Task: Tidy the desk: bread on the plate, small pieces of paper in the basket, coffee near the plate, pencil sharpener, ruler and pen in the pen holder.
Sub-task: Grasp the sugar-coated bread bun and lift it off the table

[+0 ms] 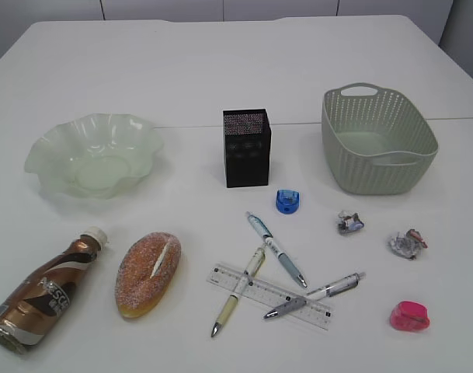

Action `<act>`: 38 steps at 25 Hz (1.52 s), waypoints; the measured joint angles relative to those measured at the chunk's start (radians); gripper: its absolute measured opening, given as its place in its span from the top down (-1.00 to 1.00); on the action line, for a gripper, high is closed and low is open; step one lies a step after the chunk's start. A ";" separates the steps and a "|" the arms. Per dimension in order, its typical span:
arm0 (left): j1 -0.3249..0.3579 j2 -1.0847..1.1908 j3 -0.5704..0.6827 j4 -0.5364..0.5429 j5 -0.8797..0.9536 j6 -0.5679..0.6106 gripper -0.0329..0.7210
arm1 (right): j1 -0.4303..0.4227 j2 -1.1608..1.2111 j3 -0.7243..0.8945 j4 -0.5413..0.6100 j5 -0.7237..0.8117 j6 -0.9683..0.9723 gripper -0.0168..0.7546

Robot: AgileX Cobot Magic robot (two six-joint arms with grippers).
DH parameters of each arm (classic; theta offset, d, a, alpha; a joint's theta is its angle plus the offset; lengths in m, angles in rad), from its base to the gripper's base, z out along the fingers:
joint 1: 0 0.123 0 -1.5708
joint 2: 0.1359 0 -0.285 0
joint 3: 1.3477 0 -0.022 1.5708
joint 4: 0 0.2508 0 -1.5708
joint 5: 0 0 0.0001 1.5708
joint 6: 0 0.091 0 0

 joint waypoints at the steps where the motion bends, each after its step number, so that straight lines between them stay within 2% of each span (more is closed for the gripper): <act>1: 0.000 0.000 0.000 0.000 0.000 0.000 -0.18 | 0.000 0.000 0.000 0.000 0.000 0.000 -0.44; 16: 0.000 0.052 -0.026 0.002 0.000 0.004 -0.18 | 0.000 0.000 0.000 0.000 0.000 0.000 -0.44; 20: 0.000 0.149 -0.149 0.002 0.002 0.004 -0.18 | 0.000 0.000 0.000 0.000 0.000 0.000 -0.44; 32: -0.004 0.564 -0.640 -0.046 0.156 0.005 -0.17 | 0.000 0.000 -0.022 -0.022 0.000 0.007 -0.44; 38: -0.004 0.799 -0.854 -0.174 0.156 0.013 -0.17 | 0.000 0.178 -0.138 -0.020 0.095 0.062 -0.44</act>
